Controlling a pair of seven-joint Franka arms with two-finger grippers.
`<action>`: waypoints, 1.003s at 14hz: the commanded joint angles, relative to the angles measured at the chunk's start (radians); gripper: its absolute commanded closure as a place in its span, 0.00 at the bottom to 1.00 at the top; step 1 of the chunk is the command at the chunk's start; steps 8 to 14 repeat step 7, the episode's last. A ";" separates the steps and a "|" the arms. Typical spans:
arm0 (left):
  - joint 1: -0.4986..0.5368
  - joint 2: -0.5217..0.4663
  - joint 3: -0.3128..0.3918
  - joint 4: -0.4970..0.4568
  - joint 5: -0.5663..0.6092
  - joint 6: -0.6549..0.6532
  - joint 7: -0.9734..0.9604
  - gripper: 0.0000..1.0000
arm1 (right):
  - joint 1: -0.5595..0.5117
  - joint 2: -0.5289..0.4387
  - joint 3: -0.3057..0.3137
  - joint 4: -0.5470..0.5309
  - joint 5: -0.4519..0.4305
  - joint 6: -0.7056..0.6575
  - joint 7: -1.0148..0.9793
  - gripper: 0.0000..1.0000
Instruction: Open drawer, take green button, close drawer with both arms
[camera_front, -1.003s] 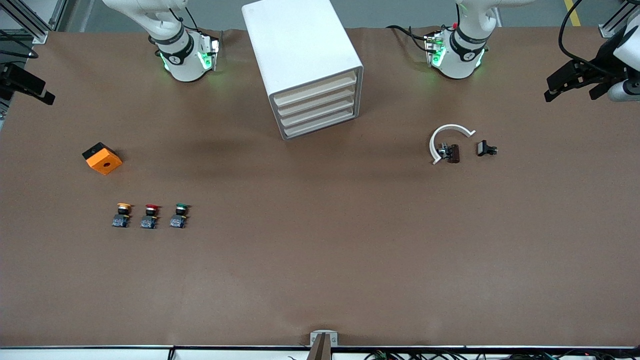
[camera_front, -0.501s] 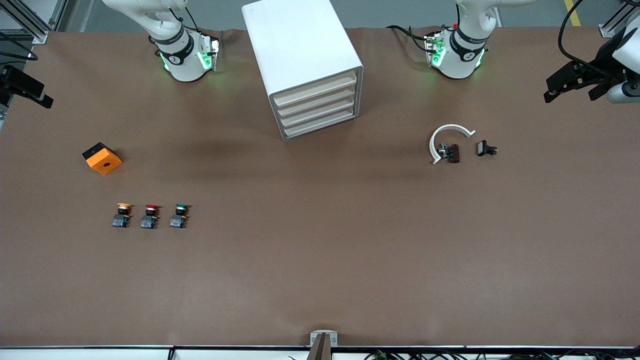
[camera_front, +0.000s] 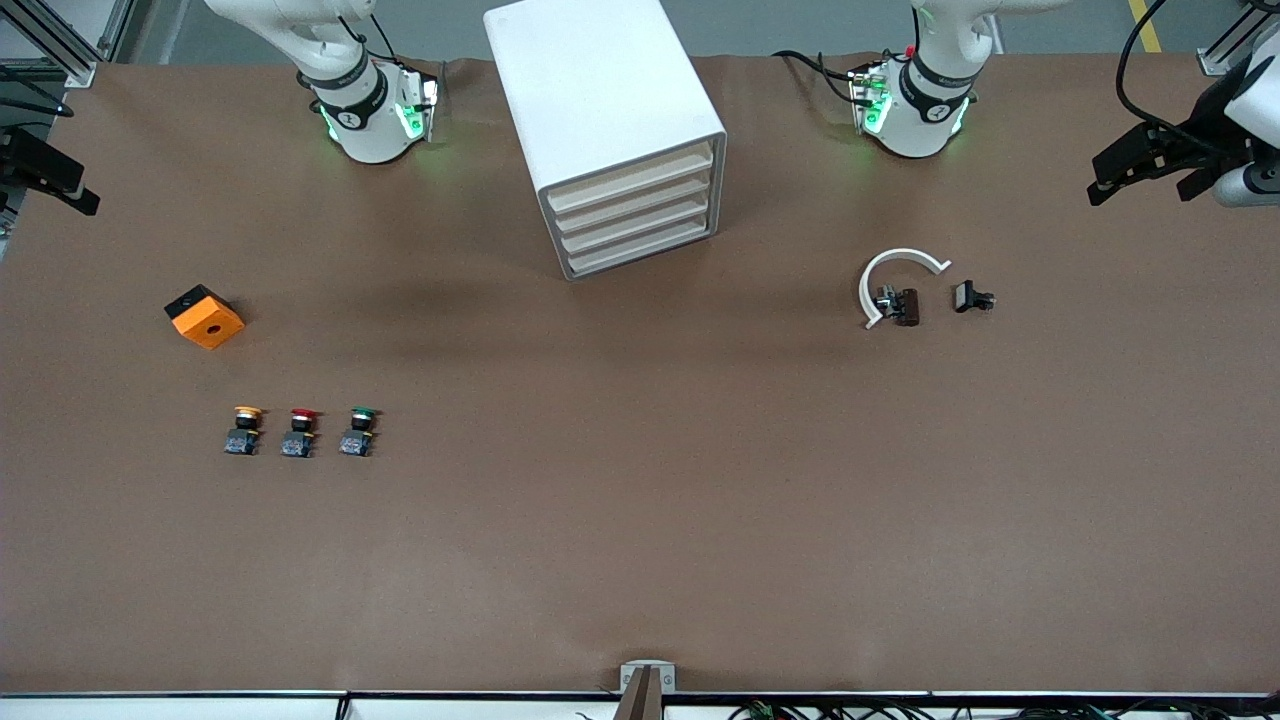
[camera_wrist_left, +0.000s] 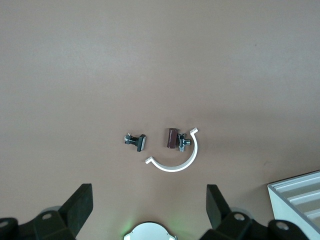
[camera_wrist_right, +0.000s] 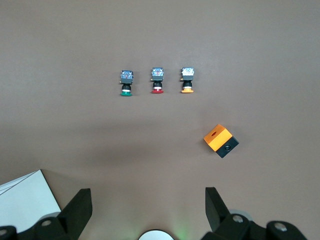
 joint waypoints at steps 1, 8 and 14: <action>0.003 0.010 -0.001 0.026 0.004 -0.024 0.007 0.00 | 0.005 -0.023 0.005 -0.018 -0.023 0.008 -0.011 0.00; 0.005 0.012 -0.001 0.026 0.004 -0.024 0.007 0.00 | 0.005 -0.025 0.007 -0.018 -0.016 0.003 -0.010 0.00; 0.005 0.012 -0.001 0.026 0.004 -0.024 0.007 0.00 | 0.005 -0.025 0.007 -0.018 -0.016 0.003 -0.010 0.00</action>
